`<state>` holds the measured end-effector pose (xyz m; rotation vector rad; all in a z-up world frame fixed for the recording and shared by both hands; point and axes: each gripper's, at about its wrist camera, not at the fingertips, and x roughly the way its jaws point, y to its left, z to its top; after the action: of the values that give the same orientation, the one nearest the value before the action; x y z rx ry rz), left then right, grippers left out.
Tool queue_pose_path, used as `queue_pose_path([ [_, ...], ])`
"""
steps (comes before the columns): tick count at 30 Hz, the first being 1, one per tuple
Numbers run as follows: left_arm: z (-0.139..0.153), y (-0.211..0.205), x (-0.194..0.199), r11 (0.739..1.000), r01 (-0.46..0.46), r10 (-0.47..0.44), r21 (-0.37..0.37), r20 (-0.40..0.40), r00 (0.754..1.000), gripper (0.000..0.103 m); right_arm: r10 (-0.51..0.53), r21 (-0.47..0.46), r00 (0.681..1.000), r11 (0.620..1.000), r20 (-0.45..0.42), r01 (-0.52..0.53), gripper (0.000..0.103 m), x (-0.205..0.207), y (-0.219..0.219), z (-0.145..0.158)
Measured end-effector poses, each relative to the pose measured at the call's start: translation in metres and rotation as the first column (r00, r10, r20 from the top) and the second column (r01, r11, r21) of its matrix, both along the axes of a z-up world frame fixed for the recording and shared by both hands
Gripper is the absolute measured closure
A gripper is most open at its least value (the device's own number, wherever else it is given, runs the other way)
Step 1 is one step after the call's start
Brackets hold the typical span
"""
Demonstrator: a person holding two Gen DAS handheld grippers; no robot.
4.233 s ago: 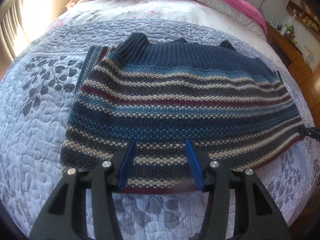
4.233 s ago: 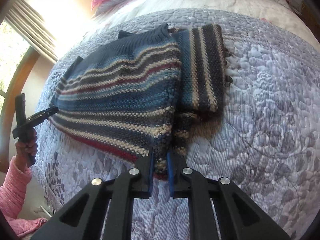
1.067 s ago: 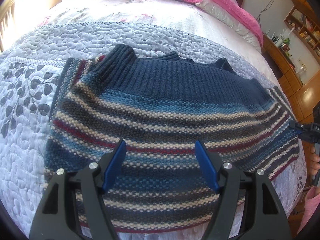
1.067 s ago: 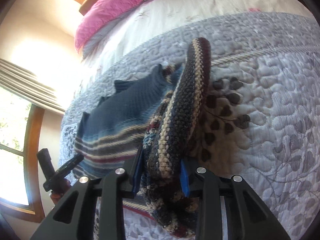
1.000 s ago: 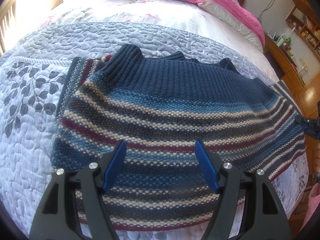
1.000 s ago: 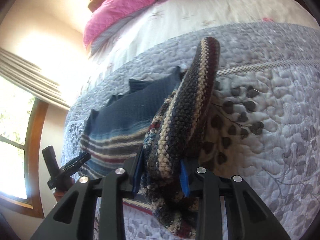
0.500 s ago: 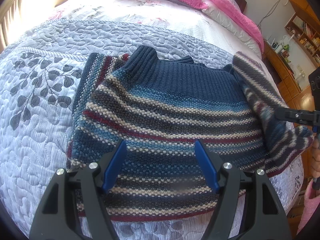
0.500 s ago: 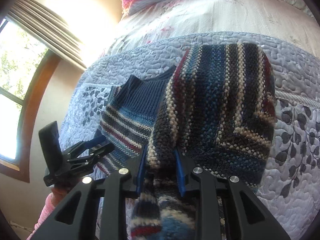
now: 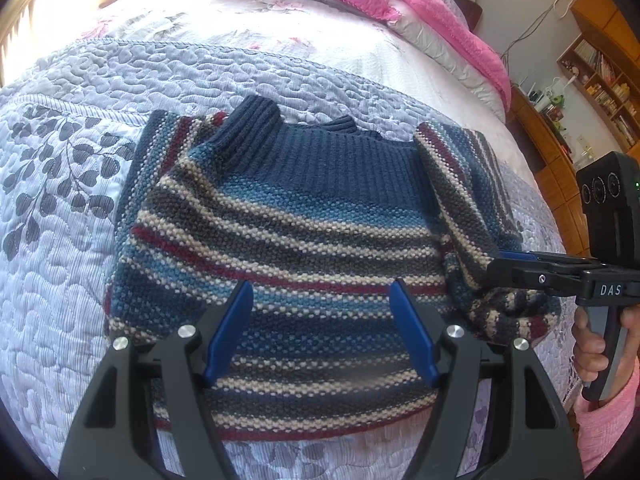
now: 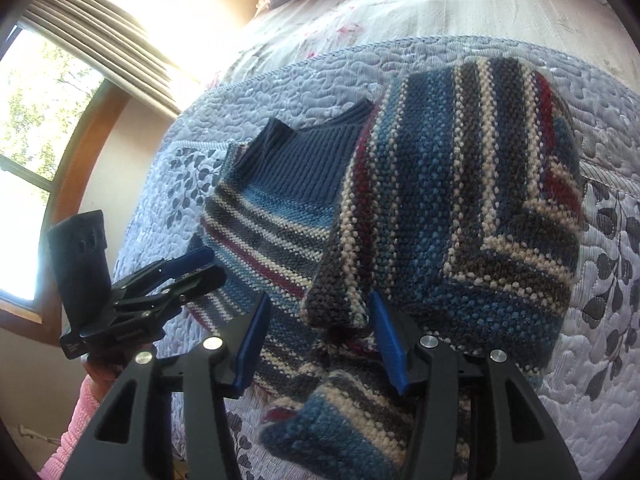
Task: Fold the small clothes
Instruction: 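Lift the held side edge and fold it over the body with the right gripper, then lay the fold down and open the right gripper while the left gripper grasps the other side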
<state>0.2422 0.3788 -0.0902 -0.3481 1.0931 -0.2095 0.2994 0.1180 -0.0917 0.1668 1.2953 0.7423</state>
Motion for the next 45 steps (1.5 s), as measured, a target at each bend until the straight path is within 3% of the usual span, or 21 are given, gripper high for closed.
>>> queue_pose_path([
  [4,0.009,-0.014,0.004,0.999,0.023,-0.023,-0.048,0.001,1.0,0.033,-0.011,0.032,0.999,0.999,0.039,0.01,0.05,-0.01,-0.023,0.031],
  [9,0.014,-0.039,0.014,0.981,0.057,-0.061,-0.186,-0.017,0.998,0.033,-0.1,-0.016,0.989,0.995,0.106,0.103,0.05,-0.017,-0.073,0.049],
  [13,0.008,-0.067,0.026,0.96,0.084,-0.102,-0.267,-0.054,0.993,0.033,-0.156,-0.081,0.983,0.983,0.097,0.164,0.049,-0.022,-0.111,0.03],
  [22,-0.019,-0.108,0.049,0.951,0.089,-0.134,-0.296,-0.135,0.982,0.033,-0.178,-0.138,0.983,0.973,0.043,0.183,0.049,-0.032,-0.14,-0.017],
  [34,-0.036,-0.12,0.063,0.924,0.079,-0.148,-0.373,-0.16,0.976,0.033,-0.188,-0.103,0.982,0.977,0.021,0.189,0.049,-0.032,-0.145,-0.026],
  [36,-0.037,-0.125,0.065,0.927,0.08,-0.147,-0.367,-0.158,0.976,0.036,-0.191,-0.1,0.981,0.976,0.022,0.193,0.049,-0.033,-0.147,-0.025],
  [38,-0.037,-0.13,0.067,0.933,0.078,-0.141,-0.353,-0.157,0.977,0.057,-0.197,-0.097,0.98,0.975,0.021,0.198,0.049,-0.033,-0.149,-0.026],
  [40,-0.037,-0.132,0.068,0.932,0.078,-0.136,-0.353,-0.142,0.98,0.071,-0.204,-0.094,0.979,0.974,0.019,0.205,0.049,-0.034,-0.152,-0.027],
  [45,-0.023,-0.133,0.065,0.936,0.073,-0.106,-0.343,-0.08,0.991,0.077,-0.225,-0.082,0.974,0.971,0.006,0.225,0.049,-0.035,-0.157,-0.028],
])
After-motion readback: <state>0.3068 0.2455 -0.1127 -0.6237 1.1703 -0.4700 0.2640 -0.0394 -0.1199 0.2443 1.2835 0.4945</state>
